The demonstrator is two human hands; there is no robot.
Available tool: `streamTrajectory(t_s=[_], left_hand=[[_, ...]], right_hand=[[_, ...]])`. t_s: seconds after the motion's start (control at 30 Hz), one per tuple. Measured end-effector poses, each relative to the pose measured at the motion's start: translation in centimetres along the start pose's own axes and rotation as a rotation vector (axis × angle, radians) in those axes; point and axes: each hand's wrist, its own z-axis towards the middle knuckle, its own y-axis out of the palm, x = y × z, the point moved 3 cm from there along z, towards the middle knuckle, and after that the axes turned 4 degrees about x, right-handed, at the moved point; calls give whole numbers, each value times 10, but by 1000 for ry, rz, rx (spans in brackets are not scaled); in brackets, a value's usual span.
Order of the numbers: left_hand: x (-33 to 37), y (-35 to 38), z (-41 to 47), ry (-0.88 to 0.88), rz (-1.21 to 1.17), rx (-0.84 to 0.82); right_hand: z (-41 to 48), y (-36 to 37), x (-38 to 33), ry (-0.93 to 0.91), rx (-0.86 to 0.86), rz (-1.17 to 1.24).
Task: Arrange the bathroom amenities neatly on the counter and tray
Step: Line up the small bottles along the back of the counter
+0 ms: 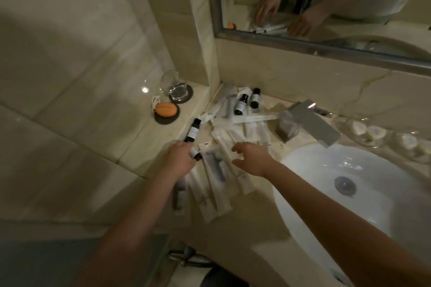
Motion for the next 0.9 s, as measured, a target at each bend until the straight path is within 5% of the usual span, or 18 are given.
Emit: streamTrajectory(t_s=[0.33, 0.6, 0.9], left_hand=[[-22, 31, 32, 237, 99, -40], [-28, 38, 39, 268, 94, 18], [-24, 30, 41, 255, 23, -41]], right_hand=[[116, 19, -62, 139, 10, 249], [168, 52, -76, 434, 72, 556], [157, 30, -52, 434, 224, 717]])
